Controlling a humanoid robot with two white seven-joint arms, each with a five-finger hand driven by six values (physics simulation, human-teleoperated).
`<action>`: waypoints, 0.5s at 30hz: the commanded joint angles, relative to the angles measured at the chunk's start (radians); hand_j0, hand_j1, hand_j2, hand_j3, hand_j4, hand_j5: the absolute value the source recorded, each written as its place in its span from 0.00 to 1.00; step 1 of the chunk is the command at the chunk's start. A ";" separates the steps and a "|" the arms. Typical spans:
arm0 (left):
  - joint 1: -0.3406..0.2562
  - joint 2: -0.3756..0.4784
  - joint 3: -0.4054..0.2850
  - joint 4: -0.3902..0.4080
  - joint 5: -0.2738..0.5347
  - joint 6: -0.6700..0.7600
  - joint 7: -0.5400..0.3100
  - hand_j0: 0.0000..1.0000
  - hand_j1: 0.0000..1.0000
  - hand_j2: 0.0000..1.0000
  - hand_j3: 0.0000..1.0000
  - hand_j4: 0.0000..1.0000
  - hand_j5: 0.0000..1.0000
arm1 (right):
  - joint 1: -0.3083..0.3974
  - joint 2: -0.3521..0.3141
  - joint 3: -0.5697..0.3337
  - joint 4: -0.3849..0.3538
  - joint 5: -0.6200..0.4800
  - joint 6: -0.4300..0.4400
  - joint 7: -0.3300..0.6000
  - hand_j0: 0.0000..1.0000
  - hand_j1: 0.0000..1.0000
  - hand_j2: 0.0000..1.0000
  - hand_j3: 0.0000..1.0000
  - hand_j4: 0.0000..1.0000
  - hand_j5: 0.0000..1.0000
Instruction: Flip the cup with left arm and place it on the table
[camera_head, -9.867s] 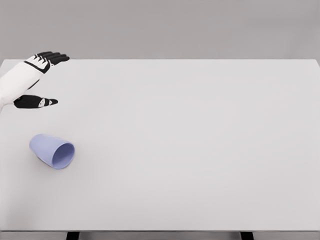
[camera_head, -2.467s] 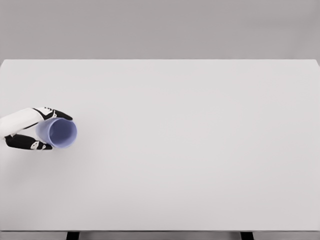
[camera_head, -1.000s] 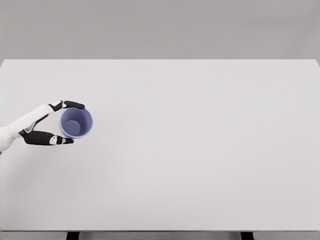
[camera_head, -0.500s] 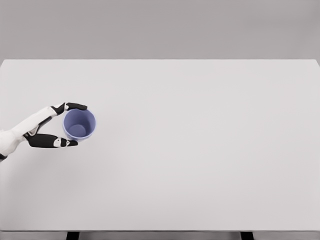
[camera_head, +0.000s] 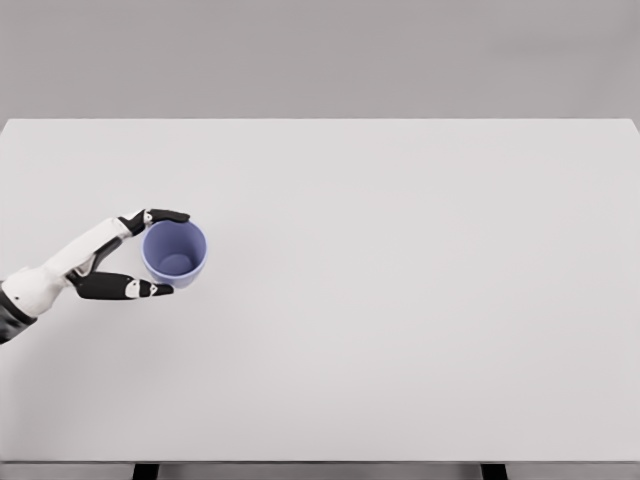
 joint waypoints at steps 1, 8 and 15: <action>0.002 -0.007 -0.007 0.000 0.013 0.001 0.000 0.80 0.80 0.80 0.80 0.80 0.80 | 0.000 0.000 0.000 0.000 -0.001 0.000 0.000 1.00 1.00 1.00 1.00 1.00 1.00; 0.015 -0.037 -0.007 0.002 0.030 0.001 0.000 0.80 0.80 0.80 0.80 0.80 0.80 | 0.000 0.000 0.000 0.000 -0.001 0.000 0.000 1.00 1.00 1.00 1.00 1.00 1.00; 0.023 -0.050 -0.007 0.005 0.027 0.001 0.000 0.81 0.81 0.81 0.81 0.81 0.81 | 0.000 0.000 0.000 0.000 -0.001 0.000 0.000 1.00 1.00 1.00 1.00 1.00 1.00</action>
